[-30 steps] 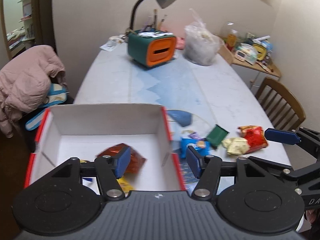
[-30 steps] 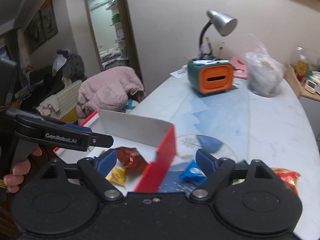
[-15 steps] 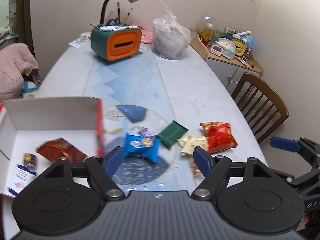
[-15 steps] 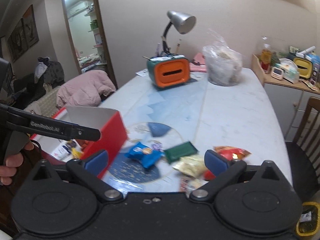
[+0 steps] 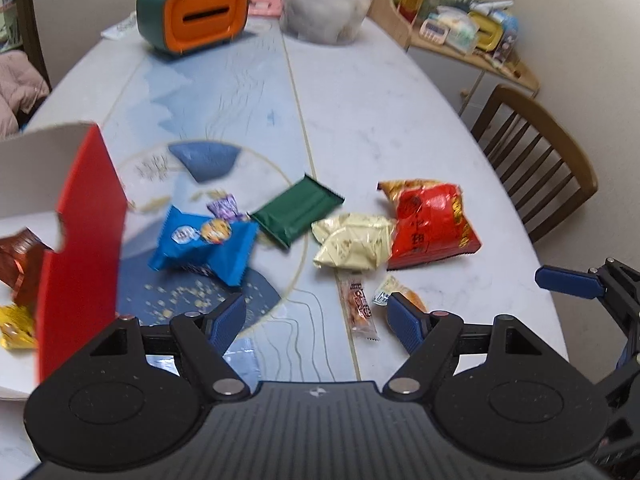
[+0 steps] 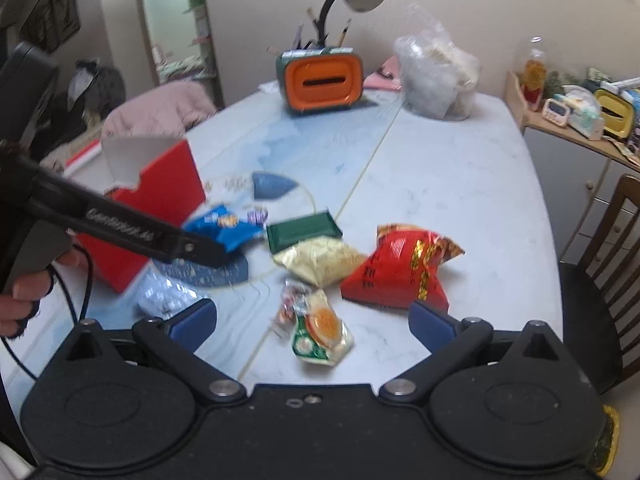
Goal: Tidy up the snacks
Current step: 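Move both open grippers back over the remaining snacks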
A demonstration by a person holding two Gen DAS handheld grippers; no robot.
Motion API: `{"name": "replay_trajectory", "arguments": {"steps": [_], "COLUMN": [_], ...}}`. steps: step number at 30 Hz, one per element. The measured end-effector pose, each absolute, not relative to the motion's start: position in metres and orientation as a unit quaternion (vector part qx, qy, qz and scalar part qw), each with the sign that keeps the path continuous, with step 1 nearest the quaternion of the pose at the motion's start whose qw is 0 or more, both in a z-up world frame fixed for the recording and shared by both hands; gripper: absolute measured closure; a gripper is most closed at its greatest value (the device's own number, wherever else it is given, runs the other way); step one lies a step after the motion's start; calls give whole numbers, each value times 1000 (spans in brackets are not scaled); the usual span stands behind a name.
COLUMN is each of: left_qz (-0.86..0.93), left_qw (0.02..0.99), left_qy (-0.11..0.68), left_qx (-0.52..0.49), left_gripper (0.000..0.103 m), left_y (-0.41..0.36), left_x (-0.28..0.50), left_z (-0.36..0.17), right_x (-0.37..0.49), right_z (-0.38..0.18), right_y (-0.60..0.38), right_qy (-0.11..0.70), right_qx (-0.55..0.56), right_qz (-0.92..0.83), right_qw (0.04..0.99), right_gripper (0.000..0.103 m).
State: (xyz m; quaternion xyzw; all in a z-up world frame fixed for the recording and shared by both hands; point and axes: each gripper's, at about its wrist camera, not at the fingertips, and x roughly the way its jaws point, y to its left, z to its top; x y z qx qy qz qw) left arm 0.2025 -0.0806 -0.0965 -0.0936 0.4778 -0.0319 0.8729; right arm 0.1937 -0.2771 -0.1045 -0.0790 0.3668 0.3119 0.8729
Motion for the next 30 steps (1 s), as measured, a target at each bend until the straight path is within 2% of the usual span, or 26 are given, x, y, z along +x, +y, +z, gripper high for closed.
{"name": "replay_trajectory", "arguments": {"steps": [7,22,27,29,30], "left_qz": [-20,-19,-25,-24,-25], "left_qw": [854,841,839,840,838], "left_qy": [510,534,537,537,539], "left_qx": [-97,-83,-81,-80,-81], "left_gripper": [26,26,27,30,35], "left_y": [-95,-120,-127,-129,-130], "left_x": [225,251,252,253,254], "left_z": [-128,-156,-160,-161,-162], "right_x": [217,248,254,255,255], "right_z": [-139,-178,-183,-185,-185], "right_y": [-277,-265,-266,-266,-266], "right_qy": [399,425,432,433,434], "right_qx": [-89,-100,-92,-89,-88], "right_qz": [336,376,381,381,381], "right_qw": [849,817,813,812,812], "right_gripper": [4,25,35,41,44]}}
